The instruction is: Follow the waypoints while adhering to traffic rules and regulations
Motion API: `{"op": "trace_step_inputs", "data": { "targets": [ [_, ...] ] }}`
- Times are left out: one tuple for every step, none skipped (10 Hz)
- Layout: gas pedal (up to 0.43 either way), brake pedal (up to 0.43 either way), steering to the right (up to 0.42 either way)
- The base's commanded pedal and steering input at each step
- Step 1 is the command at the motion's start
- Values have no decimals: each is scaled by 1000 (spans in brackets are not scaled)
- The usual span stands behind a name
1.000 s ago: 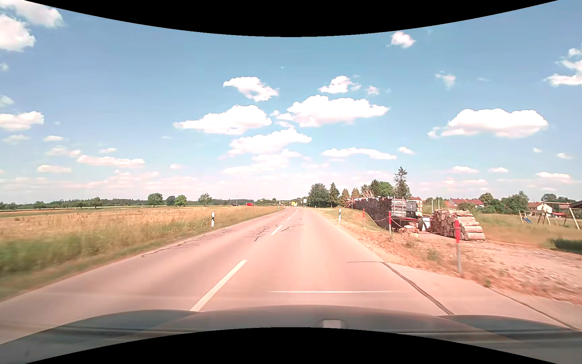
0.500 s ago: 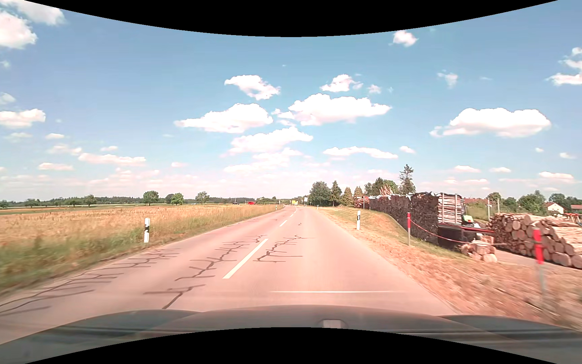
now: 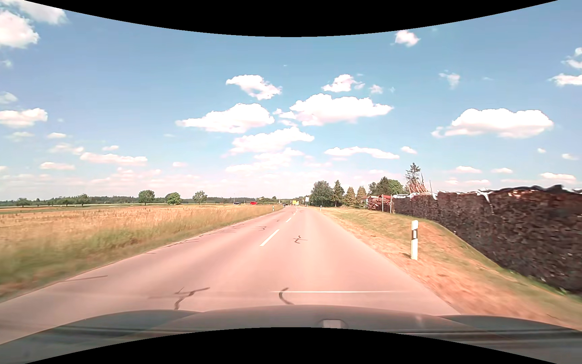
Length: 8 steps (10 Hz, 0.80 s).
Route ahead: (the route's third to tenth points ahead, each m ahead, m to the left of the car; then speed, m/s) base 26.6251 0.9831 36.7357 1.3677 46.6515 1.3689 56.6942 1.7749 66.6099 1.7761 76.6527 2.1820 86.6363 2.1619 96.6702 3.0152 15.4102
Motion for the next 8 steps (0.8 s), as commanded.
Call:
{"op": "trace_step_inputs", "data": {
  "targets": [
    [118, 0, -1],
    [118, 0, -1],
    [118, 0, -1],
    [118, 0, -1],
    [118, 0, 0],
    [118, 0, 0],
    [118, 0, 1],
    [118, 0, 1]
  ]
}}
